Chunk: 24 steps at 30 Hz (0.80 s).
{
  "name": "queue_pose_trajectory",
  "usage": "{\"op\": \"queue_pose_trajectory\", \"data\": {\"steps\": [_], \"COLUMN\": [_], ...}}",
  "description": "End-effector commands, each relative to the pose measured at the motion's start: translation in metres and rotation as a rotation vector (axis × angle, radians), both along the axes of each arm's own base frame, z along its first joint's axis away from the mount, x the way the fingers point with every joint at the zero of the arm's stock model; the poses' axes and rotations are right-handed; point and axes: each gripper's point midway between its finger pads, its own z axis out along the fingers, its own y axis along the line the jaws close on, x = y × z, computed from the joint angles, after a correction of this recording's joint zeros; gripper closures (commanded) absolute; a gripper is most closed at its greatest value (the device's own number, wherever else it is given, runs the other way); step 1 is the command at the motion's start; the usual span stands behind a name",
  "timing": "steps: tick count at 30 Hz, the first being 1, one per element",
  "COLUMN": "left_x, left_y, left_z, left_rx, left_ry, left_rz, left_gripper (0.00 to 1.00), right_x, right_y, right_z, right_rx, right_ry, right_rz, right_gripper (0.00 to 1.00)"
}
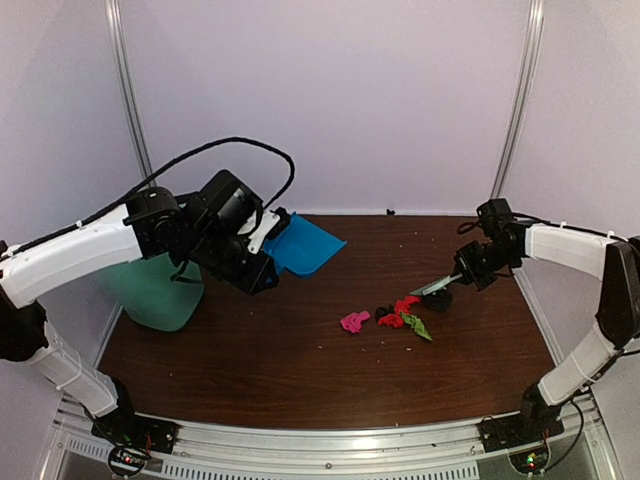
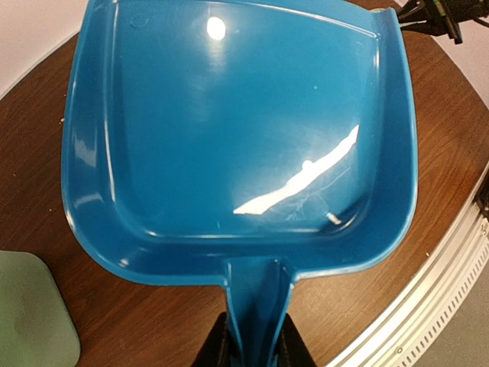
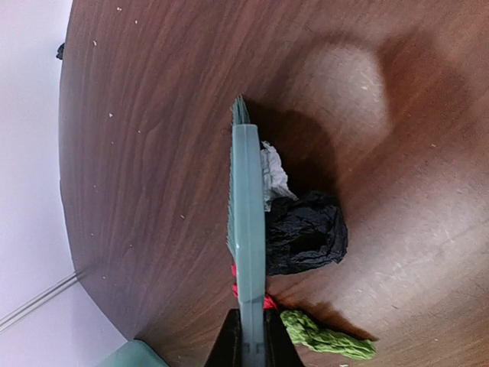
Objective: Sweep away the paper scraps from the table
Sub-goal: Sweep the paper scraps at the center of the board.
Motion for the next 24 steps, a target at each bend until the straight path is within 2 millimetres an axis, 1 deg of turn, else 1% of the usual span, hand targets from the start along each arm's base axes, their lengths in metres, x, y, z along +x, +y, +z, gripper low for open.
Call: {"op": "queue_pose_trajectory", "data": {"steps": [1, 2, 3, 8, 10, 12, 16, 18, 20, 24], "left_x": [-0.002, -0.004, -0.005, -0.015, -0.02, -0.025, -0.032, -0.034, -0.036, -0.038], "left_y": [0.001, 0.003, 0.004, 0.009, 0.01, 0.01, 0.01, 0.01, 0.012, 0.015], "left_z": [-0.006, -0.01, -0.013, -0.033, -0.039, -0.046, -0.06, -0.066, -0.072, -0.086], "left_rx": [-0.003, 0.002, 0.004, 0.028, 0.045, 0.066, 0.104, 0.118, 0.136, 0.191], "left_ry": [-0.017, -0.011, -0.009, 0.009, 0.01, 0.011, 0.022, 0.028, 0.033, 0.041], "left_rz": [-0.022, -0.023, -0.024, -0.044, -0.059, -0.077, -0.114, -0.13, -0.15, -0.196], "left_gripper": [1.0, 1.0, 1.0, 1.0, 1.0, 1.0, 1.0, 1.0, 1.0, 1.0], "right_x": [-0.053, -0.059, -0.065, -0.102, -0.111, -0.11, -0.101, -0.094, -0.086, -0.074], "right_y": [-0.022, -0.024, -0.026, -0.035, -0.04, -0.044, -0.048, -0.045, -0.04, -0.032], "right_z": [-0.011, -0.01, -0.004, 0.001, 0.009, 0.023, 0.055, 0.068, 0.078, 0.088], "right_rx": [-0.107, -0.116, -0.122, -0.151, -0.181, -0.22, -0.31, -0.334, -0.35, -0.396], "right_ry": [0.106, 0.107, 0.091, 0.094, 0.072, 0.013, -0.099, -0.149, -0.193, -0.232], "right_rz": [0.019, 0.024, 0.028, 0.06, 0.077, 0.109, 0.207, 0.266, 0.324, 0.415], "right_gripper": [1.0, 1.0, 1.0, 1.0, 1.0, 1.0, 1.0, 1.0, 1.0, 1.0]}}
